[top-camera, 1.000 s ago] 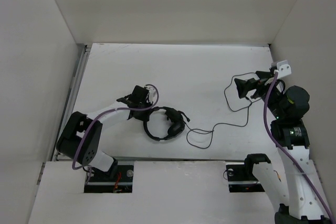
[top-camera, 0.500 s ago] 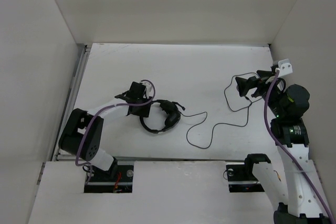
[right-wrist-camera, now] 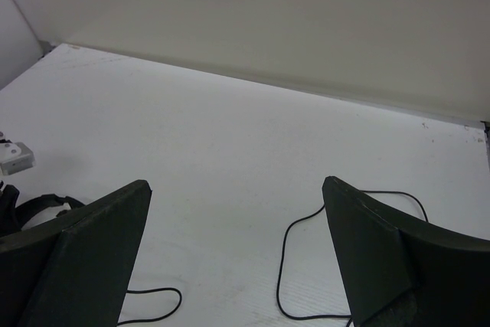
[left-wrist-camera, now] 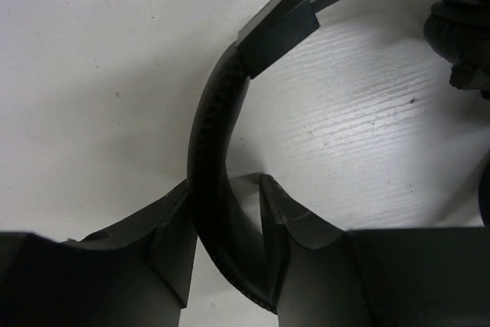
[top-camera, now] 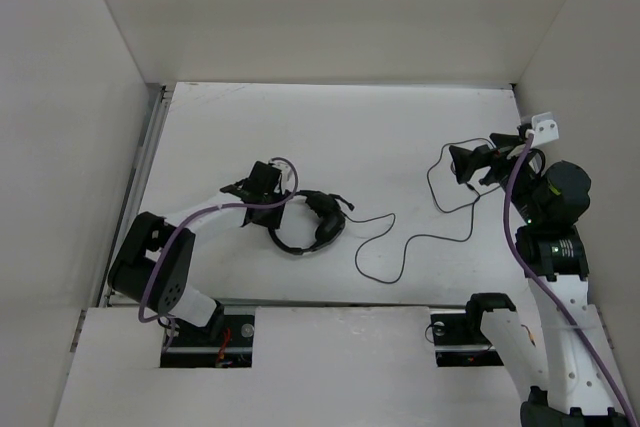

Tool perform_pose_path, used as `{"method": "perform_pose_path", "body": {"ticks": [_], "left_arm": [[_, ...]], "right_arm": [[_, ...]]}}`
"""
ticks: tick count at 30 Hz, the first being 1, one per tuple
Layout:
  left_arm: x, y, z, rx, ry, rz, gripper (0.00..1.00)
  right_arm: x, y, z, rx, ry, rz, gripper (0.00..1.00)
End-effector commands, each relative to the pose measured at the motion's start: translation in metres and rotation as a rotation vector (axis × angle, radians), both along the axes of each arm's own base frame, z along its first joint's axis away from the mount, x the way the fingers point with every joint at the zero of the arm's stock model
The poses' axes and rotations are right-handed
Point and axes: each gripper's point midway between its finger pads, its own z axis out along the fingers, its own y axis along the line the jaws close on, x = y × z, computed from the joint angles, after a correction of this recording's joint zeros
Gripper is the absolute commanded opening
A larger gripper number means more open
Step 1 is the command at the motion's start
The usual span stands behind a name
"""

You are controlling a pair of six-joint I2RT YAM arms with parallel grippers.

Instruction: Wrap the headphones

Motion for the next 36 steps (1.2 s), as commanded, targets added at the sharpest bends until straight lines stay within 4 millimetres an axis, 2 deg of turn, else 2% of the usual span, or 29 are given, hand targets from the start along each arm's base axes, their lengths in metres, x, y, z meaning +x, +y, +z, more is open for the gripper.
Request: {"method": "perform_pose_path", "body": {"ticks": [1, 4, 6, 12, 16, 19, 21, 25, 26, 31, 36], "left_arm": [[-0.025, 0.007, -0.016, 0.036, 0.090, -0.017, 0.26], [-0.024, 0.005, -0.017, 0.031, 0.095, -0.026, 0.08], [-0.023, 0.003, -0.018, 0.024, 0.095, -0.034, 0.02], [-0.006, -0.005, -0.005, -0.018, 0.037, -0.020, 0.00], [0.017, -0.014, 0.021, -0.076, -0.030, -0.017, 0.00], [0.045, -0.025, 0.059, -0.123, -0.124, -0.030, 0.00], [0.063, -0.033, 0.088, -0.140, -0.195, -0.054, 0.00], [0.103, -0.054, 0.170, -0.192, -0.364, -0.093, 0.00], [0.113, -0.060, 0.201, -0.219, -0.414, -0.102, 0.00], [0.127, -0.072, 0.269, -0.295, -0.500, -0.130, 0.00], [0.134, -0.077, 0.314, -0.320, -0.567, -0.154, 0.00]], "right_arm": [[-0.005, -0.001, 0.031, 0.008, -0.101, -0.002, 1.00], [-0.005, -0.002, 0.031, 0.006, -0.100, -0.004, 1.00], [-0.006, -0.002, 0.030, 0.006, -0.099, -0.004, 1.00], [-0.009, 0.004, 0.024, 0.006, -0.081, 0.023, 1.00], [-0.017, 0.020, 0.014, -0.011, -0.046, 0.122, 1.00], [-0.022, 0.041, 0.000, -0.038, 0.004, 0.228, 0.94], [-0.020, 0.048, -0.010, -0.057, 0.031, 0.260, 0.98], [-0.008, 0.055, -0.025, -0.080, 0.073, 0.271, 1.00], [-0.003, 0.057, -0.029, -0.094, 0.081, 0.273, 1.00], [0.002, 0.072, -0.037, -0.148, 0.088, 0.328, 1.00], [0.004, 0.104, -0.032, -0.149, 0.072, 0.425, 1.00]]}}
